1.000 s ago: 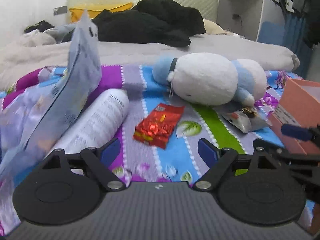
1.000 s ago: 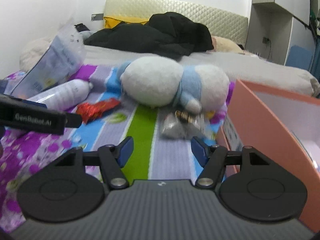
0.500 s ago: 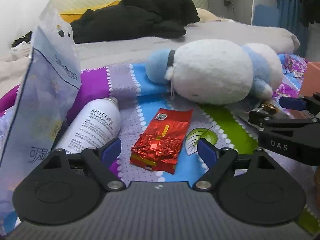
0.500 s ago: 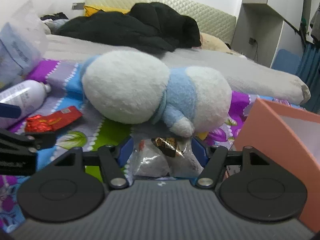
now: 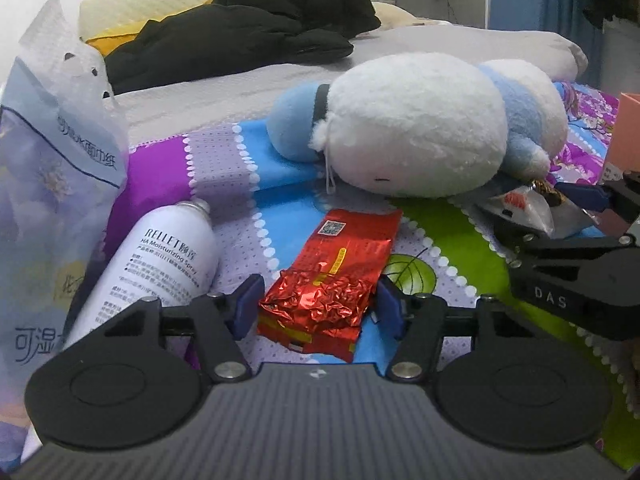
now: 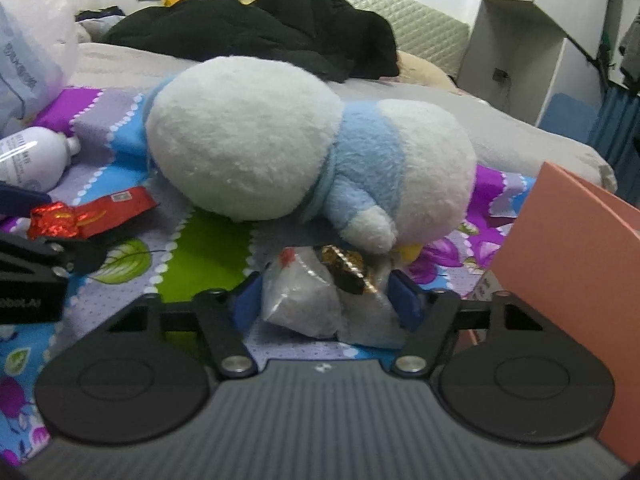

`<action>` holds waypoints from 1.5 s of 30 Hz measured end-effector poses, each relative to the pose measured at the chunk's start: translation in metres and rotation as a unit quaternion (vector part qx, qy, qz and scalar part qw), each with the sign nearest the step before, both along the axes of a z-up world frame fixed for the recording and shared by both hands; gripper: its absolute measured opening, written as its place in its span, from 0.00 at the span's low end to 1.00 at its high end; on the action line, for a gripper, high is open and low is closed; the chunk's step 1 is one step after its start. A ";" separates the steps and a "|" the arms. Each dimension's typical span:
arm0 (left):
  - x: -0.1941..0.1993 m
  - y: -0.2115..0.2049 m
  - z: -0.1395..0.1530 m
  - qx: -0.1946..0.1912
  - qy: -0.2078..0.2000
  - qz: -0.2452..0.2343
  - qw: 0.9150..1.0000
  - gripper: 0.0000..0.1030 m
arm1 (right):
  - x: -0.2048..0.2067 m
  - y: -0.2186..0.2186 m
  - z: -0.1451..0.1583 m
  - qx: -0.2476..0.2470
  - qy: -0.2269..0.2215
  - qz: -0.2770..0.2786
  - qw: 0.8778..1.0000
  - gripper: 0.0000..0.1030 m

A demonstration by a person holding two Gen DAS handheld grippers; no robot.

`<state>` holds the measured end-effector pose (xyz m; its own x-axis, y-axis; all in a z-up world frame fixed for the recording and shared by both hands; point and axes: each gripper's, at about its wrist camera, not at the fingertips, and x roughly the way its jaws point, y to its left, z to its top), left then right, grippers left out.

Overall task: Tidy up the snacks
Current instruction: 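Close the left gripper on the red foil packet while the right grasps the clear bag, then carry the red foil packet with the left tool while the right carries the clear bag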

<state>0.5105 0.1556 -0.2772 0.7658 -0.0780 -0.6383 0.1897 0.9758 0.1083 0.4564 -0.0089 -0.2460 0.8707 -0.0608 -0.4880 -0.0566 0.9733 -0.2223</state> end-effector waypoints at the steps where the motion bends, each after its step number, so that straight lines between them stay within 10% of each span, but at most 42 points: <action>1: 0.000 0.000 0.000 0.000 -0.001 -0.002 1.000 0.64 | -0.001 0.000 0.000 -0.001 -0.002 -0.001 1.000 0.61; 16: -0.018 0.000 0.028 -0.056 0.034 0.054 0.996 0.63 | -0.027 -0.012 0.023 -0.009 0.029 0.002 1.000 0.44; 29: -0.117 0.001 0.075 -0.043 0.003 0.080 0.996 0.63 | -0.109 -0.026 0.063 0.028 0.058 0.053 0.997 0.44; 45: -0.231 -0.005 0.142 -0.156 -0.036 0.134 0.978 0.63 | -0.203 -0.047 0.116 0.090 0.052 0.099 0.990 0.44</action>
<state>0.2798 0.1511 -0.1351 0.8276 -0.0504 -0.5591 -0.0748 0.9772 -0.1988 0.2534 -0.0561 -0.1304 0.8009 0.2026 -0.5635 -0.2640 0.9641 -0.0286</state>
